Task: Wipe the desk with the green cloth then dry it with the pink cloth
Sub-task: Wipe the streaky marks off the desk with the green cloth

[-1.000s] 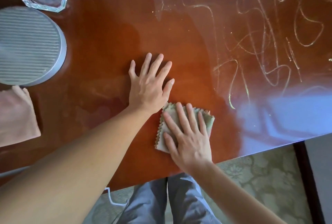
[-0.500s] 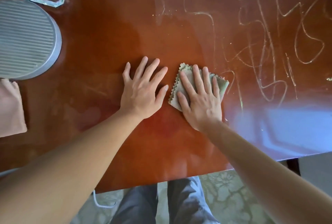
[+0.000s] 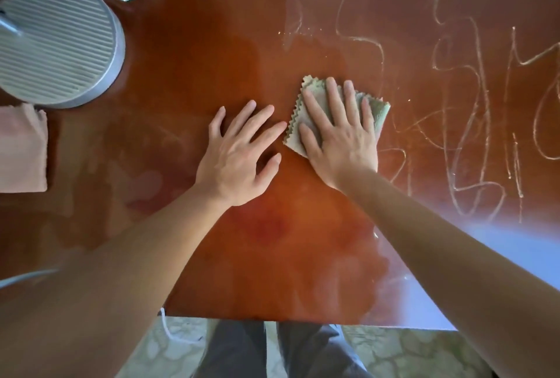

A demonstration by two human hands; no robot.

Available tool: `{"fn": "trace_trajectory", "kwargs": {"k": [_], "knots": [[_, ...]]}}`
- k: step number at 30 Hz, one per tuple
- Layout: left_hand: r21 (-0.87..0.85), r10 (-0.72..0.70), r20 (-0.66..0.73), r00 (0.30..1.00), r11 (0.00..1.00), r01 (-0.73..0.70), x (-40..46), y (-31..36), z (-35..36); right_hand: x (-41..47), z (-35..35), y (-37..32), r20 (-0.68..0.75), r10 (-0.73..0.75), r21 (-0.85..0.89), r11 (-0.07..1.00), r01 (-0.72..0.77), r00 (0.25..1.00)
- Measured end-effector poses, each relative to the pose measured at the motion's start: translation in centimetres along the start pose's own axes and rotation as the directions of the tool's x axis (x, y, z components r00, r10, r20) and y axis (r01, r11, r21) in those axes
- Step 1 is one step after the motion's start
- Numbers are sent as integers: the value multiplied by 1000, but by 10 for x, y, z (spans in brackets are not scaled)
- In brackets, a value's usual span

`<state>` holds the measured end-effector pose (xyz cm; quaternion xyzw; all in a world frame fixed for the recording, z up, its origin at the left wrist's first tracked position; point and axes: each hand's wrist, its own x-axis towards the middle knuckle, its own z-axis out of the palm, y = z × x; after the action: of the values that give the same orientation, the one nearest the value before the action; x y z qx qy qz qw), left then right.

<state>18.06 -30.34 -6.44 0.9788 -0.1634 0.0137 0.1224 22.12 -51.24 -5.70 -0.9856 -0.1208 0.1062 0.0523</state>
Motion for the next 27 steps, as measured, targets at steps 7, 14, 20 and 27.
{"fn": "trace_trajectory", "kwargs": {"k": [7, 14, 20, 27], "knots": [[31, -28, 73, 997, 999, 25, 4, 7, -10, -86, 16, -6, 26, -114, 20, 993, 113, 993], [67, -228, 21, 974, 972, 226, 39, -5, -12, 18, -10, 22, 24, -43, -16, 999, 43, 999], [63, -328, 23, 944, 943, 326, 65, -24, -7, -17, 0, 10, -19, -89, 11, 996, 90, 996], [58, -333, -36, 942, 941, 334, 64, -25, -3, 6, -6, 23, 69, -188, -61, 979, 192, 980]]}}
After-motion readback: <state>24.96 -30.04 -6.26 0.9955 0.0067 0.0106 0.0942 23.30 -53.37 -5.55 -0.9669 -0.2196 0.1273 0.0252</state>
